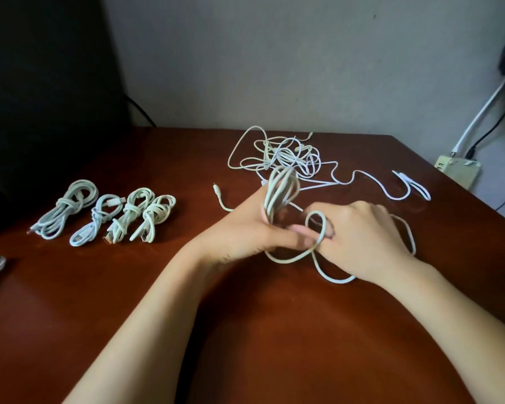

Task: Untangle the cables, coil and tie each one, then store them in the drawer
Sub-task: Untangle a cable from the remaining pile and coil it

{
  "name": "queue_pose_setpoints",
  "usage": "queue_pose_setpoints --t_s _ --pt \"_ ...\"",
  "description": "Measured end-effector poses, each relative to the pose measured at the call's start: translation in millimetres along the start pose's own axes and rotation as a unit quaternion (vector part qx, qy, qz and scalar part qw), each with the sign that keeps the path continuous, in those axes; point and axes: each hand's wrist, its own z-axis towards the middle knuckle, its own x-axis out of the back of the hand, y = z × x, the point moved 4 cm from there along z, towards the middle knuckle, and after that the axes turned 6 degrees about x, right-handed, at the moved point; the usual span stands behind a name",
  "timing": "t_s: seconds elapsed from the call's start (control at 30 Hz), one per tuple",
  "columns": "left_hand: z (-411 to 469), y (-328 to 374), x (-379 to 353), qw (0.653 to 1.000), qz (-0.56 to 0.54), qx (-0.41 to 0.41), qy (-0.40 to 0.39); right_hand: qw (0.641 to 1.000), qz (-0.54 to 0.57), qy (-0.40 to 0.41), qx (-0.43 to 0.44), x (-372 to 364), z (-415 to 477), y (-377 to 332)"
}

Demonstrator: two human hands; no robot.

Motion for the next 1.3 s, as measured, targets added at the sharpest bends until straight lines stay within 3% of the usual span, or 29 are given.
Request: queue_pose_setpoints --t_s 0.17,0.33,0.63,0.77,0.93,1.1,1.3 --pt "4 -12 8 0.992 0.002 0.086 0.095 0.991 0.096 0.072 0.053 8 3 -8" --pt "8 -18 16 0.982 0.099 0.061 0.152 0.975 0.136 0.163 0.068 12 1 -4" --pt "-1 0 -9 0.994 0.107 0.008 0.007 0.972 0.090 0.216 0.001 20 2 2" --pt "1 -1 -15 0.995 0.083 -0.009 -0.052 0.975 0.093 0.197 -0.034 15 2 6" --pt "5 -10 -8 0.998 0.048 0.046 -0.006 0.978 0.112 0.161 -0.067 7 2 13" --pt "11 -16 -5 0.989 -0.104 0.098 0.034 0.982 0.146 0.079 -0.085 -2 2 17" --pt "14 -17 14 0.952 -0.270 0.073 0.126 0.982 0.131 -0.136 0.001 -7 3 -9"
